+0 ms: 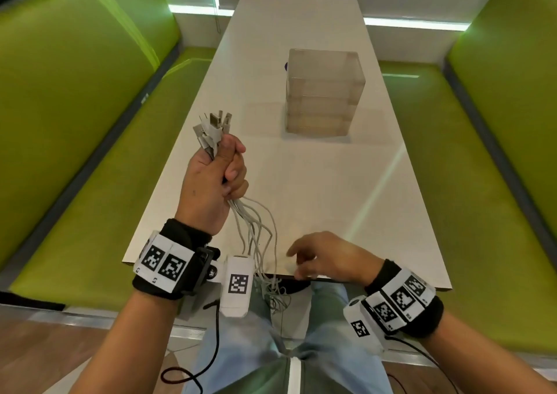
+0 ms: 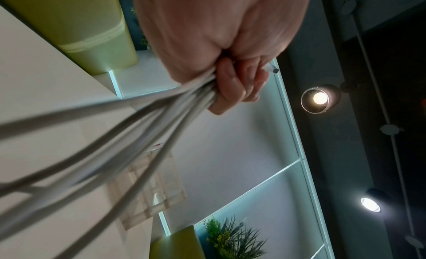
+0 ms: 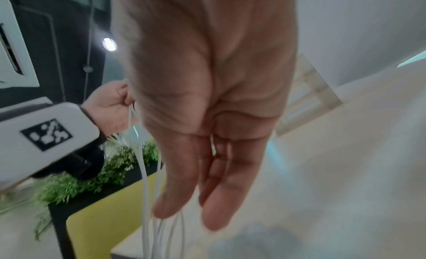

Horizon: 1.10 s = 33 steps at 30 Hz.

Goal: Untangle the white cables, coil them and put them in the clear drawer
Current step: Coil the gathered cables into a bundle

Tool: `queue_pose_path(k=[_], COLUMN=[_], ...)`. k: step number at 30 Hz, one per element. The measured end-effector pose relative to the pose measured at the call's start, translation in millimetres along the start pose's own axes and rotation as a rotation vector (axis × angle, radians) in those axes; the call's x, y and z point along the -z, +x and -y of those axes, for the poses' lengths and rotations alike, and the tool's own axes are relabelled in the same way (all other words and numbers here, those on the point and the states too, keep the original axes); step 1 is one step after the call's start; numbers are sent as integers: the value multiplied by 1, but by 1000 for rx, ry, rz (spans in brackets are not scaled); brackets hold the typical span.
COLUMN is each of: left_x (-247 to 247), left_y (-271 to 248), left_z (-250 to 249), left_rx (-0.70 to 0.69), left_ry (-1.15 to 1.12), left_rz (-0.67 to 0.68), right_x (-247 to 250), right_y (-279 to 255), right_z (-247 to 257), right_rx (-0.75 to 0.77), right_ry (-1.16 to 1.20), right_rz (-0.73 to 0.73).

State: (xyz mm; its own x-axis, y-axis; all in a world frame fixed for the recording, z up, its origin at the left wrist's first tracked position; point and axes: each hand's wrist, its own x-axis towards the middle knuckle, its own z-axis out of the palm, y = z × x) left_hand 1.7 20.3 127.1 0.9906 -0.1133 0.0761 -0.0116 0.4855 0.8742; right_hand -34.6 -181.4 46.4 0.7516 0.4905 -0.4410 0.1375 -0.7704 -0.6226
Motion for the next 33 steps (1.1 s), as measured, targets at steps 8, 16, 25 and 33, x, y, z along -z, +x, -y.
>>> queue_pose_path(k=[8,16,25,33], left_x=[-34,-38,-46,-42], left_y=[-6,4,21,20], left_z=[19,14,-8,6], left_rx=[67,105,55,122], left_ry=[-20,8,-54,38], left_rz=[91,43,38,35], right_x=[13,-28,-65,-27], right_y=[8,21,34,28], right_z=[31,55,25,14], right_rx=[351,414,271,156], right_ry=[504,760,702,423], right_rz=[-164,-483,-407,-86])
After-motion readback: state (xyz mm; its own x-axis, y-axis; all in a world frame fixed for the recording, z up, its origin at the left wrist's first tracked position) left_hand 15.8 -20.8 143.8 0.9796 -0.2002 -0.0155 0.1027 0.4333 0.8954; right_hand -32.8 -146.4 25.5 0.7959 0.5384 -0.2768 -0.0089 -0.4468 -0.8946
